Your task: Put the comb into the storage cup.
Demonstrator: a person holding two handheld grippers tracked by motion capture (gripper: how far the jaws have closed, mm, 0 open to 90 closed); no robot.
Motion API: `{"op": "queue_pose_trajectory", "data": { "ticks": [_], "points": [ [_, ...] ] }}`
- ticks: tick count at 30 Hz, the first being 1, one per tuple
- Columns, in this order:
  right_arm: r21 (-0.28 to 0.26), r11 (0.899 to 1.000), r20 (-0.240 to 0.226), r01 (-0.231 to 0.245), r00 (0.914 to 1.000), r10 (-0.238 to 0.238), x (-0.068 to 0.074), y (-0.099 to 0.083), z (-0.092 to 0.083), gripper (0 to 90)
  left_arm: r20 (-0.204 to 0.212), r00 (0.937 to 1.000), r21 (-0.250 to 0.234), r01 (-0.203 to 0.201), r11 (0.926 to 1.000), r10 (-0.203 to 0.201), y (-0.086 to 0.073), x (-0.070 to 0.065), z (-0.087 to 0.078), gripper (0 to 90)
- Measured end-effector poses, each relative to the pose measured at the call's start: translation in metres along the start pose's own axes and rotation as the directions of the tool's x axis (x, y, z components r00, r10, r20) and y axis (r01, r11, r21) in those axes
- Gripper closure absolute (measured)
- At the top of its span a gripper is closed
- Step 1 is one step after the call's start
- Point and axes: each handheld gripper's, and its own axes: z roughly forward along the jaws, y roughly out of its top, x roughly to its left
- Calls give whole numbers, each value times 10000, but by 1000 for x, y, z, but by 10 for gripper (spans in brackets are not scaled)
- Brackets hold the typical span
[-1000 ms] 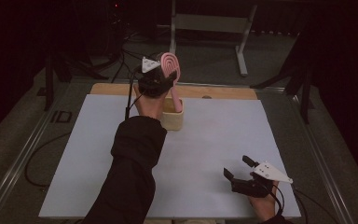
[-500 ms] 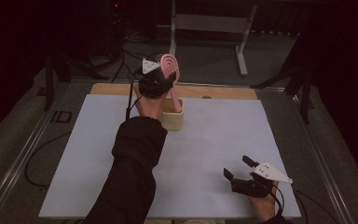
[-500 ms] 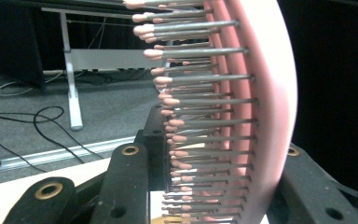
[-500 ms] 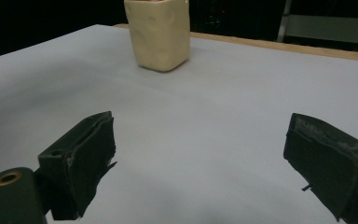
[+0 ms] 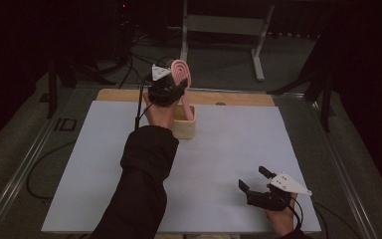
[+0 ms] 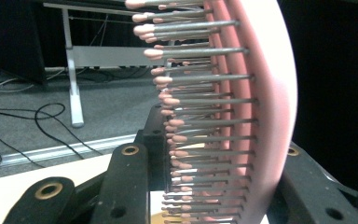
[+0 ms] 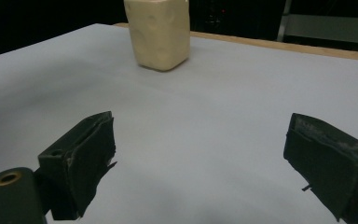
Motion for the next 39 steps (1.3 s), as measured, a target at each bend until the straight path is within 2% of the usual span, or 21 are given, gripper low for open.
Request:
{"op": "queue_pose_trajectory", "data": {
  "ticks": [27, 39],
  "points": [
    [150, 9999, 23, 25, 10000, -26, 1, -1, 2, 87, 2, 10000, 322, 43, 9995, -43, -17, -1, 7, 646],
    [230, 9997, 43, 78, 10000, -79, 1, -2, 3, 87, -72, 9994, 476, 346, 9983, -343, -31, 8, 10, 646]
  ]
}}
